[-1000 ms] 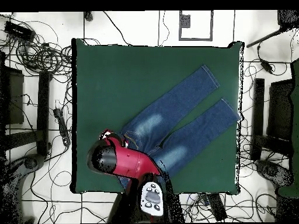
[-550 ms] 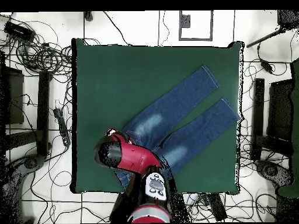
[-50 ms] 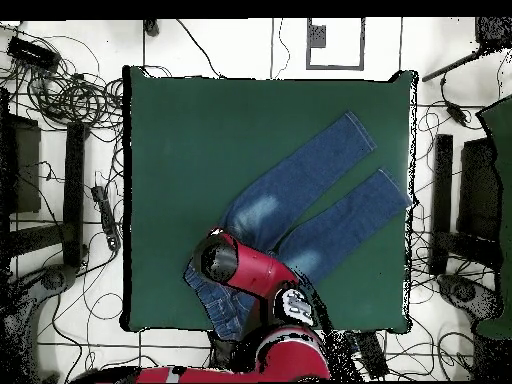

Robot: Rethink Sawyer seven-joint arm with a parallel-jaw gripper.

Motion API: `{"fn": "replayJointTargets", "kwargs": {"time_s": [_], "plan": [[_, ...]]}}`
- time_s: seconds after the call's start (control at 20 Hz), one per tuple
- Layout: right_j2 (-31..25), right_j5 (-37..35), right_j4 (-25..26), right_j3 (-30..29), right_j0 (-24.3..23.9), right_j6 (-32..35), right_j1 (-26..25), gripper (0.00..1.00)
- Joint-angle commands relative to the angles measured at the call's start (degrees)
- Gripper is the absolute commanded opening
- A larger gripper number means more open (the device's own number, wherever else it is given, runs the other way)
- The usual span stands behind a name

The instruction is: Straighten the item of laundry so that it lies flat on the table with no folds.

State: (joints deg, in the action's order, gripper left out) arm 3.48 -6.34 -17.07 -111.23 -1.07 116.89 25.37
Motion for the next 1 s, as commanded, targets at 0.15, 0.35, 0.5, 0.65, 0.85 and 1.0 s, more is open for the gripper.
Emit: {"fn": "replayJointTargets", "kwargs": {"time_s": [0.15,0.35,0.5,0.65,0.85,1.0], "plan": [[-6.7,5.0,2.3,4.5,-1.0,6.6,-5.7,1.00],[-6.4,2.9,2.1,2.2,0.3,8.2,-2.4,1.00],[-6.4,2.1,1.5,1.5,1.5,9.2,-1.2,1.00],[-6.6,1.7,1.0,1.0,2.2,9.8,-0.3,1.00],[-5.7,-2.8,0.7,-1.8,2.8,9.9,5.5,1.00],[-4.6,-5.1,0.3,-4.7,4.7,11.0,9.9,1.00]]}}
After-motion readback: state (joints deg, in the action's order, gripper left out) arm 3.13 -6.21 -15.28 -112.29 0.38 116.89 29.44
